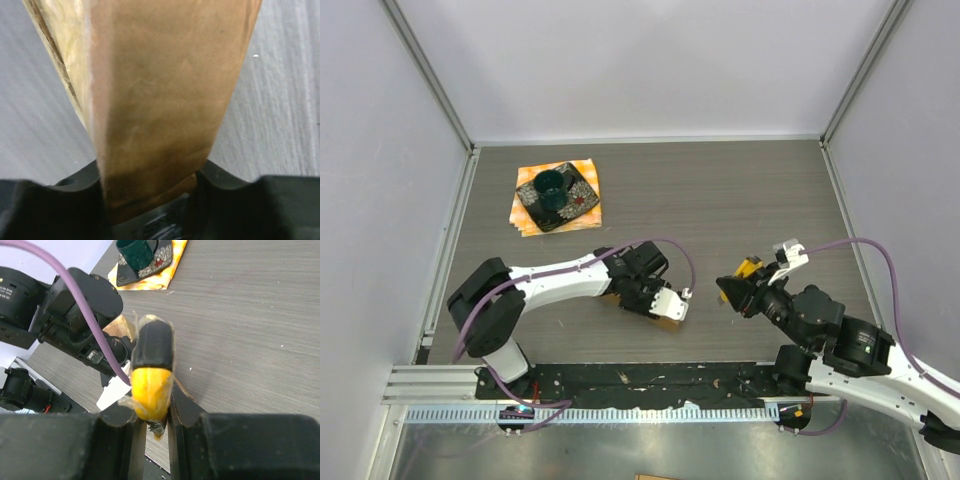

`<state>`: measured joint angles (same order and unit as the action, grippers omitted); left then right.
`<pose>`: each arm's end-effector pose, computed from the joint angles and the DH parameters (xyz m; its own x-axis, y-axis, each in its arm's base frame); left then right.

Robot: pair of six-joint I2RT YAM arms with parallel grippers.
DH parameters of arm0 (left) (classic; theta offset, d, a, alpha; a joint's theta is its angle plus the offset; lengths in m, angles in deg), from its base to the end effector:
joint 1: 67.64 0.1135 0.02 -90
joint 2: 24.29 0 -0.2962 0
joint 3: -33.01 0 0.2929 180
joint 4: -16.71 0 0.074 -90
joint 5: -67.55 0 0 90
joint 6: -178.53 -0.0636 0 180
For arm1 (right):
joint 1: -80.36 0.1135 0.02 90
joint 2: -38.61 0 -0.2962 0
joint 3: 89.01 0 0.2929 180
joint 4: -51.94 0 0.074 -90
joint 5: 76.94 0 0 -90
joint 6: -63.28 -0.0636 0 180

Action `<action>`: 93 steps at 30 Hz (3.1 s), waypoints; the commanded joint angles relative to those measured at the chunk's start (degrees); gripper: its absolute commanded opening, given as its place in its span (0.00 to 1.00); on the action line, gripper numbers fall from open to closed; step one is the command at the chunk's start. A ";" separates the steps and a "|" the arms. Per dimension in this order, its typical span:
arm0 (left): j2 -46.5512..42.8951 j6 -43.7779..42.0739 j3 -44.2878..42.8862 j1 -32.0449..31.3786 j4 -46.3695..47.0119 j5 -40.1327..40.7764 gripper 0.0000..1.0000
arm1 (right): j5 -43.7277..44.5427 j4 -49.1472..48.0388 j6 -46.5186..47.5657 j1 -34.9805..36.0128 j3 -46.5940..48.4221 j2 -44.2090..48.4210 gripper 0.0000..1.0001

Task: Unpack the express box
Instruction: Pick up the express box from the center of the board, then cut the express box.

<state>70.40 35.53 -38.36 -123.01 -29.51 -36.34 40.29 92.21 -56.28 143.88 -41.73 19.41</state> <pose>0.1924 -0.3054 0.1656 0.3556 0.8494 -0.3900 0.9346 -0.3253 0.1438 0.0824 0.1001 0.3212 -0.3762 0.2287 -0.8979 -0.4724 0.7863 0.3982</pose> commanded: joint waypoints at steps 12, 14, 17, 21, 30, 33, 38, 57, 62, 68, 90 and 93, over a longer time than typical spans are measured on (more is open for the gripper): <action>-33.79 -34.87 30.58 -6.15 70.69 14.08 0.54 | -0.32 0.91 11.01 0.02 18.49 -3.91 0.01; -33.52 -37.87 31.95 -7.02 75.42 13.09 0.56 | -0.68 0.56 11.98 0.02 20.34 -3.91 0.01; -33.44 -39.29 29.85 -8.26 75.70 17.74 0.55 | -3.13 -1.63 12.42 0.02 21.40 -3.13 0.01; -33.79 -42.36 28.53 -9.66 78.06 21.09 0.49 | -9.02 -4.53 12.77 0.02 19.91 -2.51 0.01; -39.15 -38.33 27.82 -15.80 75.29 20.74 0.55 | -12.55 -12.44 22.25 0.02 15.42 1.09 0.01; -39.06 -35.60 27.47 -18.70 74.82 22.50 0.45 | -14.30 -13.07 24.98 0.02 18.23 0.40 0.01; -38.53 -33.68 28.26 -20.39 79.73 16.89 0.38 | -21.67 -14.91 29.21 0.02 20.87 -2.50 0.01; -39.67 -44.04 27.38 -20.48 83.35 5.98 0.43 | -64.48 -2.18 42.91 0.02 45.99 -18.14 0.01; -41.78 -45.54 29.84 -20.48 83.26 3.43 0.49 | -68.79 9.42 49.24 0.02 53.47 -27.10 0.01; -43.89 -42.47 31.42 -20.48 83.61 3.43 0.55 | -66.78 16.81 53.11 0.02 57.35 -33.09 0.01; -45.65 -30.25 34.58 -20.48 85.54 9.41 0.52 | -81.08 5.60 49.87 0.02 52.43 -34.24 0.01; -45.48 -28.49 35.11 -20.48 86.24 9.06 0.52 | -84.34 0.84 47.23 0.02 50.76 -34.23 0.01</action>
<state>26.30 2.53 -3.41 -143.28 48.89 -27.84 -37.04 103.66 -4.31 143.88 10.49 -15.43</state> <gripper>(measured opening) 0.565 0.236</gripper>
